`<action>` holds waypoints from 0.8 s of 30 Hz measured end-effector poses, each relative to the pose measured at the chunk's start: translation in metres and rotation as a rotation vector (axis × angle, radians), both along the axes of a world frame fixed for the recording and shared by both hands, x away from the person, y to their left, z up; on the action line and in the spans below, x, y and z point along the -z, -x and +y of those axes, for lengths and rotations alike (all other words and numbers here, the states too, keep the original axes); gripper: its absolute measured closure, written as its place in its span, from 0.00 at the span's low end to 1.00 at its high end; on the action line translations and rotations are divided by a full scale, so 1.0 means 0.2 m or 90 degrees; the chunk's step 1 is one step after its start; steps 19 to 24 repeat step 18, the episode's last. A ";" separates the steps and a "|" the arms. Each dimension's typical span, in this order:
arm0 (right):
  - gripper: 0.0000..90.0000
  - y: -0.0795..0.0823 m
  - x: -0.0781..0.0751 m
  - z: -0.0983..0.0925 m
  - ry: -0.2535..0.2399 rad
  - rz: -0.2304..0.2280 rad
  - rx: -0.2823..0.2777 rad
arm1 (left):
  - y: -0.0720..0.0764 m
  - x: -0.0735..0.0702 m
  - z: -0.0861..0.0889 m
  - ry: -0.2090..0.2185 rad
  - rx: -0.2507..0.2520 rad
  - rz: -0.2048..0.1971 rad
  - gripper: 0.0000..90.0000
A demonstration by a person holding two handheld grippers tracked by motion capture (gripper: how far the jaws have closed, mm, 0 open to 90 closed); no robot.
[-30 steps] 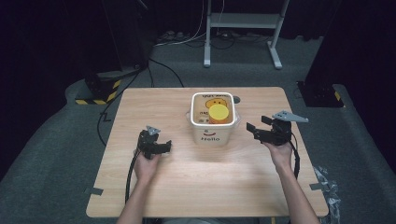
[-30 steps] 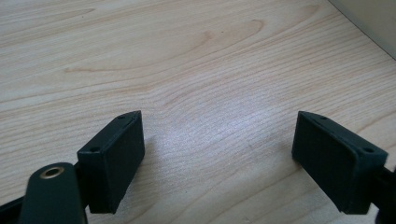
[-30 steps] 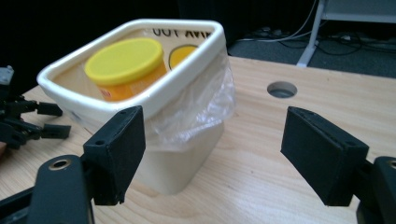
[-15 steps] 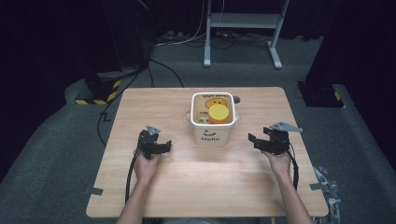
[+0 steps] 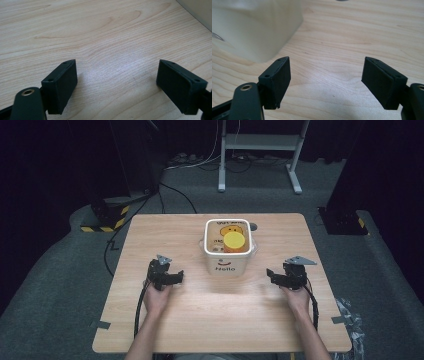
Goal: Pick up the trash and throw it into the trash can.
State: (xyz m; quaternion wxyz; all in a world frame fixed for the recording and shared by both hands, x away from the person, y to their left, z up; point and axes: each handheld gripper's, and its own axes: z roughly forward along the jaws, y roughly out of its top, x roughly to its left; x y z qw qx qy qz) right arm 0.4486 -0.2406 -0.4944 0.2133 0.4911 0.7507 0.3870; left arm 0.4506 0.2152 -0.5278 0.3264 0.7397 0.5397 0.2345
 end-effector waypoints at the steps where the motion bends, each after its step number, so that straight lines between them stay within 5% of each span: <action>1: 0.26 -0.01 0.01 0.00 0.006 0.003 0.002 | 0.00 0.00 0.00 0.000 0.000 0.000 0.19; 11: 0.26 -0.04 0.14 0.02 0.067 0.054 0.029 | 0.00 0.00 0.00 0.000 -0.001 0.000 0.19; 24: 0.25 -0.05 0.14 0.01 0.070 0.043 0.031 | 0.00 0.00 0.00 0.000 0.000 0.000 0.19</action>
